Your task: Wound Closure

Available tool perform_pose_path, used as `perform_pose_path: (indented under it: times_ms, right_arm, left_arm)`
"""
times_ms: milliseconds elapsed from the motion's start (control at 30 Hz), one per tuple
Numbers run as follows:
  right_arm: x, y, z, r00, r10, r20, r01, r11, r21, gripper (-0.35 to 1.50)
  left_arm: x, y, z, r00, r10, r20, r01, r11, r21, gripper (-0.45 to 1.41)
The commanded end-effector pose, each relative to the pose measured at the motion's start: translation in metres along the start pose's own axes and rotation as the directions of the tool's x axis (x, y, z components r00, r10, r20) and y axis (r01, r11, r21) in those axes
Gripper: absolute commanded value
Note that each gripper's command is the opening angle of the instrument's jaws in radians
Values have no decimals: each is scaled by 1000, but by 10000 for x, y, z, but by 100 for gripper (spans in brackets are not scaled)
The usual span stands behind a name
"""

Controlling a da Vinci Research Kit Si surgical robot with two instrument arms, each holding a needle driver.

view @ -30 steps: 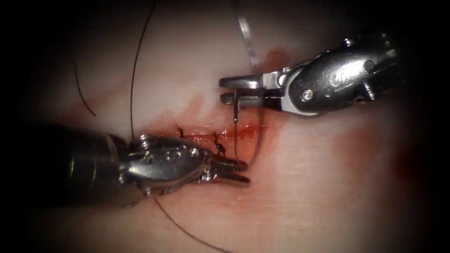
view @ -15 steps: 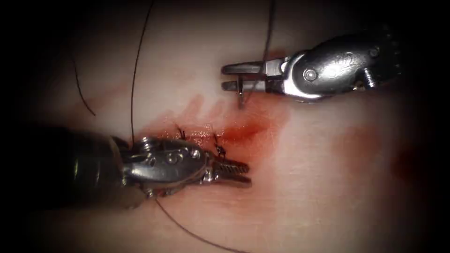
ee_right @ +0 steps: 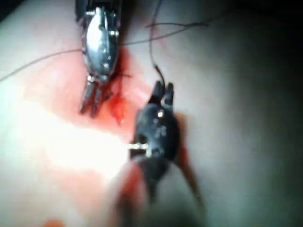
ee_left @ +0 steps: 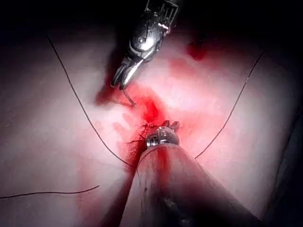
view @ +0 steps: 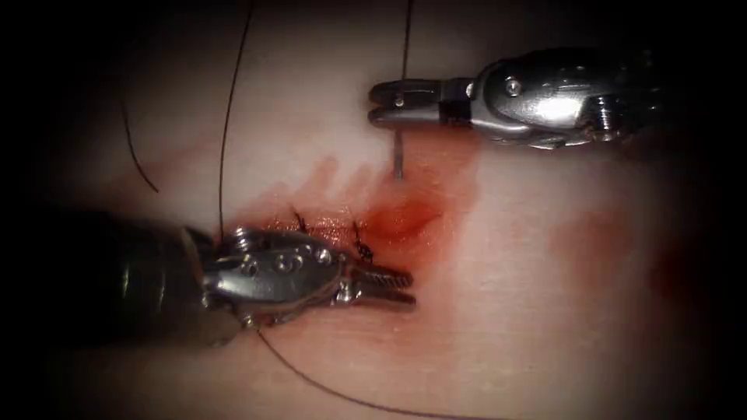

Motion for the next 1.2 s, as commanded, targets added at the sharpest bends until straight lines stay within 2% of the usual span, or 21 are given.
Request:
perform_pose_path:
  times_ms: [33,200,300,433,933,1200]
  right_arm:
    - [-7,-1,8,1000,19,-2,-19,1000,1,-35]
    - [-11,4,8,994,105,-6,-105,994,0,-35]
    - [-12,7,7,978,209,-11,-209,978,7,-35]
    - [-12,8,9,964,266,-12,-266,964,19,-35]
    - [-20,6,12,931,365,0,-364,928,86,-35]
    - [-28,3,16,866,500,16,-499,860,110,-35]
  left_arm:
    - [-3,1,9,1000,0,0,0,1000,-2,9]
    - [-3,1,9,1000,0,0,0,1000,-2,9]
    - [-3,1,9,1000,0,0,0,1000,-1,7]
    - [-3,0,9,1000,0,0,0,1000,-1,7]
    - [-3,0,8,1000,0,0,0,1000,-2,7]
    - [-3,0,8,1000,0,3,0,1000,-1,7]
